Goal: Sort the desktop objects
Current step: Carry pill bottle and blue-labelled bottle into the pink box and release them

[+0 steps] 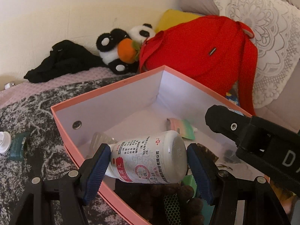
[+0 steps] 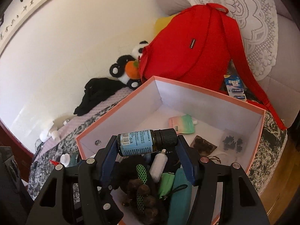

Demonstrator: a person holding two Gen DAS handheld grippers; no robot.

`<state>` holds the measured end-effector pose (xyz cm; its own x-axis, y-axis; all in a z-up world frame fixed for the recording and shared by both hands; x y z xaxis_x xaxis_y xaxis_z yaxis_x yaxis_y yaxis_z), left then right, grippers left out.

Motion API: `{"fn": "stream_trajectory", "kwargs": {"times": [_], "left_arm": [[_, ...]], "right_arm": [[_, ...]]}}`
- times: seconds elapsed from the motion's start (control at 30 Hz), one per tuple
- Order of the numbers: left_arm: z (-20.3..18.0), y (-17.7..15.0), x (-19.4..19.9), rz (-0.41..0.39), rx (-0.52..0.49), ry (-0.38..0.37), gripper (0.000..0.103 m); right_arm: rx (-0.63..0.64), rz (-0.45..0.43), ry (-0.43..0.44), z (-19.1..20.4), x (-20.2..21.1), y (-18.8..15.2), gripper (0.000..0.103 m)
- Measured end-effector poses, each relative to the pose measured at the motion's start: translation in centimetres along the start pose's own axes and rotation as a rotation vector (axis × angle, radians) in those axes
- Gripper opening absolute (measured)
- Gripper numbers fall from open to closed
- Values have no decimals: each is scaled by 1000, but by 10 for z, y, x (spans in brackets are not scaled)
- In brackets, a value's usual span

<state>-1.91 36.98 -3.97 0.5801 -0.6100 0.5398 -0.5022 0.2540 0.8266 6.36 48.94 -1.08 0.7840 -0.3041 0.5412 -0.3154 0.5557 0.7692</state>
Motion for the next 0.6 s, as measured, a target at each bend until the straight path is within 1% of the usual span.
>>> {"fn": "stream_trajectory", "kwargs": {"times": [0.2, 0.23, 0.27, 0.3, 0.33, 0.6], "left_arm": [[5, -2, -6, 19, 30, 22, 72], [6, -2, -6, 19, 34, 31, 75], [8, -2, -5, 14, 33, 44, 84], [9, -2, -4, 5, 31, 59, 90], [11, -1, -2, -3, 32, 67, 92], [23, 0, 6, -5, 83, 49, 92]], "right_arm": [[-21, 15, 8, 1, -1, -2, 68], [-23, 13, 7, 1, 0, -2, 71], [-25, 10, 7, 1, 0, -2, 75], [-26, 7, 5, 1, 1, -1, 76], [-24, 5, 2, 2, 1, -2, 78], [-12, 6, 10, 15, 1, -4, 78]]}}
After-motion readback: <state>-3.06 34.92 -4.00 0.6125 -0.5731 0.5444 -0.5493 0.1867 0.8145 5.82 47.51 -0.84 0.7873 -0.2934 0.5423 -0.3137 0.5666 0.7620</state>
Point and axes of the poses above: each gripper's, at about its wrist camera, not at the fingertips, and x roughly against the way its jaws point, z to its left, y to its top, the point moved 5 cm from there along -x, roughly the way its jaws point, and after that the axes turned 6 degrees about -z, right-handed, at the moved point
